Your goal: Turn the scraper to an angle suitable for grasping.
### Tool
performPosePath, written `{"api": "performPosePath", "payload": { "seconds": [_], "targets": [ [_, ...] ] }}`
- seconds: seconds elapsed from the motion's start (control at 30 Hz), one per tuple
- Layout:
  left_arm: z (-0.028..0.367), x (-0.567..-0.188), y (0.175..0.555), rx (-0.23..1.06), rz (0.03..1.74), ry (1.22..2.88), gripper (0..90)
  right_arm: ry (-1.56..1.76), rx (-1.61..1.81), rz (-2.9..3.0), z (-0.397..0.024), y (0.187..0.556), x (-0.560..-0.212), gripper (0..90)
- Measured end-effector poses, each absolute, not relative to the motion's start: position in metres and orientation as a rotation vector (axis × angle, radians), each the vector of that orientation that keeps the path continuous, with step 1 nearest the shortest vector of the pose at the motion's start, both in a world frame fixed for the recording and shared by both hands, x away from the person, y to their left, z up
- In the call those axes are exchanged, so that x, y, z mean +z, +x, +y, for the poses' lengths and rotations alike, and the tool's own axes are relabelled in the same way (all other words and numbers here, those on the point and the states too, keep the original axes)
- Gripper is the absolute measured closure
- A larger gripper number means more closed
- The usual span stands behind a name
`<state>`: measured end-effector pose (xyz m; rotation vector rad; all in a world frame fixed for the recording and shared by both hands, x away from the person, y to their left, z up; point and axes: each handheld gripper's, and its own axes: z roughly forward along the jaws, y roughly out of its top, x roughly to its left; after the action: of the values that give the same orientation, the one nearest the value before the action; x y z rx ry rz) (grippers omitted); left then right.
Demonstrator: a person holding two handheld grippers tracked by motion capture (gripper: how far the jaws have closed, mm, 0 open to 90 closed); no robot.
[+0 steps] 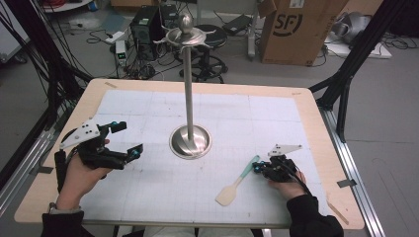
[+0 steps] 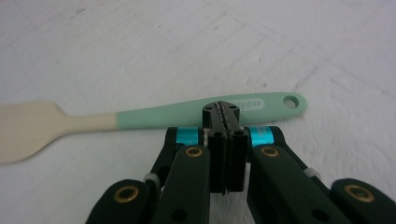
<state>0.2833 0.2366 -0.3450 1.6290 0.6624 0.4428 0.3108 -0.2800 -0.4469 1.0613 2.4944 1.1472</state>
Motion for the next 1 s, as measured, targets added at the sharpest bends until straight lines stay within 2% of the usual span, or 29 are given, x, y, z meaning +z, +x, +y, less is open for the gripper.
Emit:
{"api": "performPosePath", "payload": {
  "seconds": [0.43, 0.77, 1.0],
  "targets": [
    [0.236, -0.348, 0.283, 0.447, 0.669, 1.644, 1.7, 0.953, 1.145, 2.446, -0.226, 0.340, -0.450, 90.0],
    [0.242, -0.349, 0.283, 0.449, 0.686, 1.634, 1.7, 0.859, 1.314, 2.502, -0.219, 0.317, -0.435, 90.0],
    [0.244, -0.346, 0.280, 0.459, 0.677, 1.627, 1.7, 0.761, 1.334, 2.625, -0.191, 0.300, -0.436, 90.0]
  ]
}}
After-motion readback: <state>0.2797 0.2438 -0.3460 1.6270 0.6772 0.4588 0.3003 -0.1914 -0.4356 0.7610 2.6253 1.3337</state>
